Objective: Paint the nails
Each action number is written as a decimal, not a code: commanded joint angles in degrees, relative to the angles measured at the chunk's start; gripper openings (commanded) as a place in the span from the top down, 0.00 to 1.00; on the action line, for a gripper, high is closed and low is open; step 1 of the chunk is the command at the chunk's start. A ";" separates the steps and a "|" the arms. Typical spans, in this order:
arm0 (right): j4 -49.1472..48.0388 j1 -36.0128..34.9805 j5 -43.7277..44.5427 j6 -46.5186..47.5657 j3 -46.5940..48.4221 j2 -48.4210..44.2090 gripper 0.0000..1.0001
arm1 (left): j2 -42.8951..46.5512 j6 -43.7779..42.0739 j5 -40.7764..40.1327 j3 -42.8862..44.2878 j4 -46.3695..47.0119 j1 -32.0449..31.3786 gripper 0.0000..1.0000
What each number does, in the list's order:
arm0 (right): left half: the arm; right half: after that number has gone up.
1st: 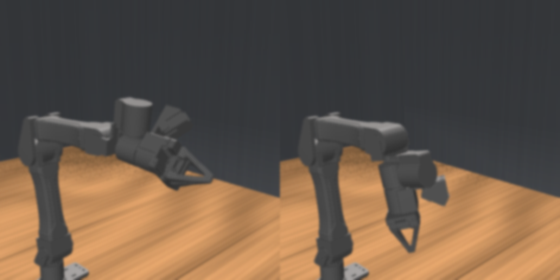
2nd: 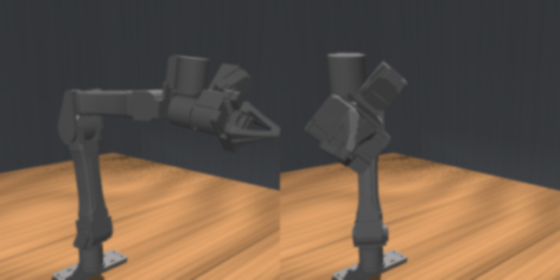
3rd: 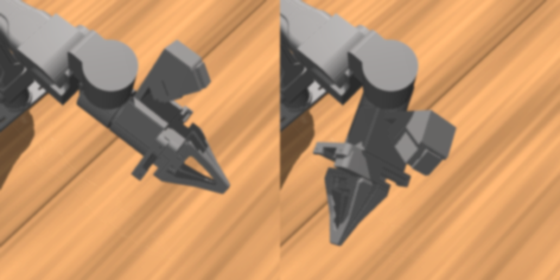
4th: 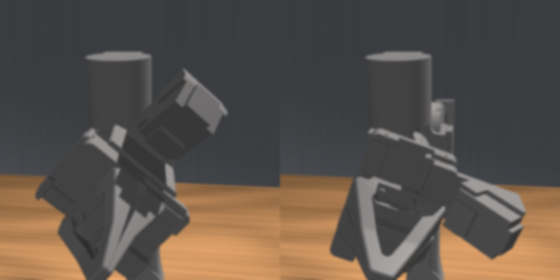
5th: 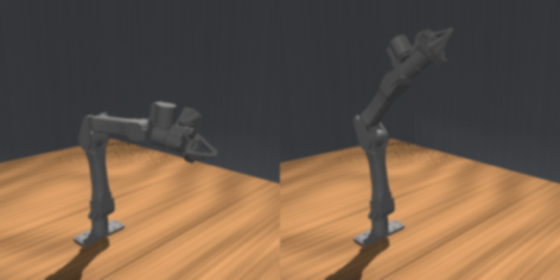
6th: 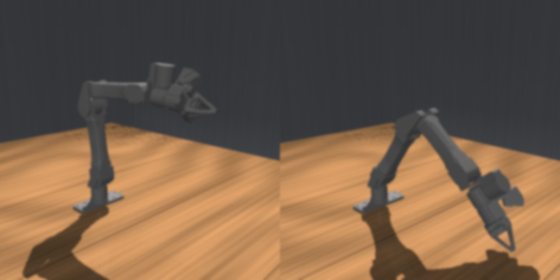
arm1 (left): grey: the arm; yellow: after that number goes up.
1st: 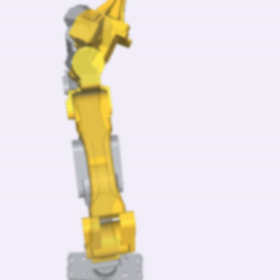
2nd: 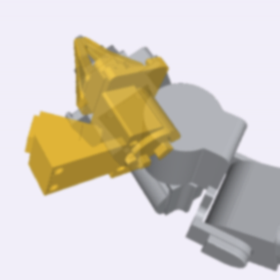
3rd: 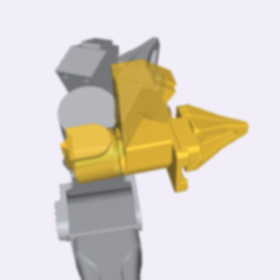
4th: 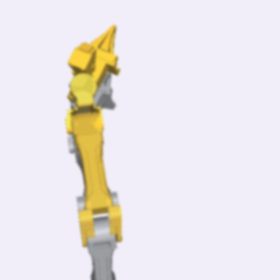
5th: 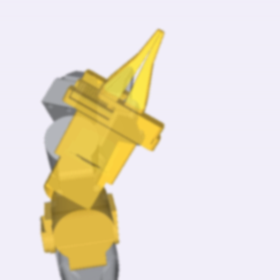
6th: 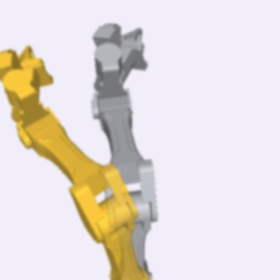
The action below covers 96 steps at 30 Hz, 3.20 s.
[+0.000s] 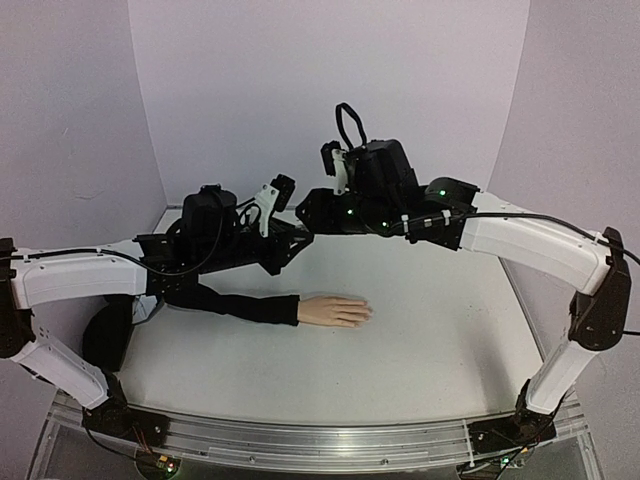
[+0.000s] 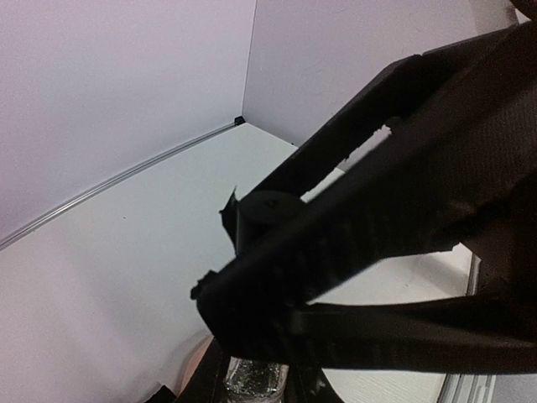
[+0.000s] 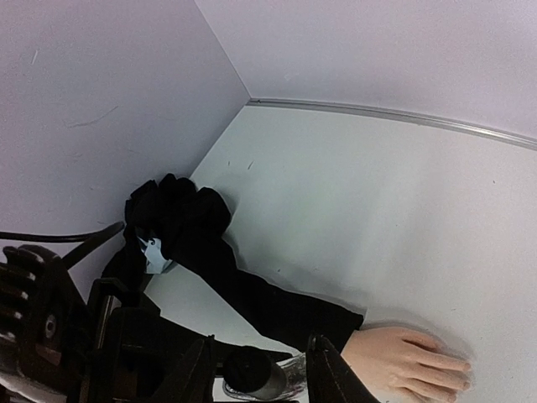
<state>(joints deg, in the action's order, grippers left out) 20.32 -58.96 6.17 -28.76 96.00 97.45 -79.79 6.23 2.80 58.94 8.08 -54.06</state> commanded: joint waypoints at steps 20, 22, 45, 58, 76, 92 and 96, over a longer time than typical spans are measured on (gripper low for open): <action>-9.64 4.42 -52.59 27.63 -16.38 -9.70 0.98 | 1.71 -0.27 58.48 3.07 -2.42 8.18 1.00; -9.81 5.02 -43.63 25.40 -17.45 -11.39 0.76 | 3.12 -0.40 47.51 2.56 -1.95 8.14 1.00; 3.13 3.44 -7.63 1.15 0.36 -3.35 0.31 | 0.96 -4.40 -11.56 2.61 3.17 -2.53 1.00; 4.46 2.35 -8.23 1.73 6.45 2.01 0.58 | 1.52 -3.96 -8.80 2.60 2.84 -2.57 1.00; 1.48 2.89 -52.34 28.87 -5.98 -6.44 1.00 | 12.13 -1.99 38.21 -4.48 5.72 4.95 1.00; 3.59 3.19 -23.27 14.70 -8.99 -13.31 0.17 | 7.07 -6.20 24.88 0.34 -4.71 6.61 1.00; 9.65 3.33 -23.71 12.79 -4.01 -10.48 0.21 | 7.55 -8.66 21.47 -0.61 -4.07 6.17 1.00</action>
<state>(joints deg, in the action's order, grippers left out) 25.23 -55.80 -21.22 -11.98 86.95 86.42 -72.55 0.84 30.67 56.66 4.12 -47.58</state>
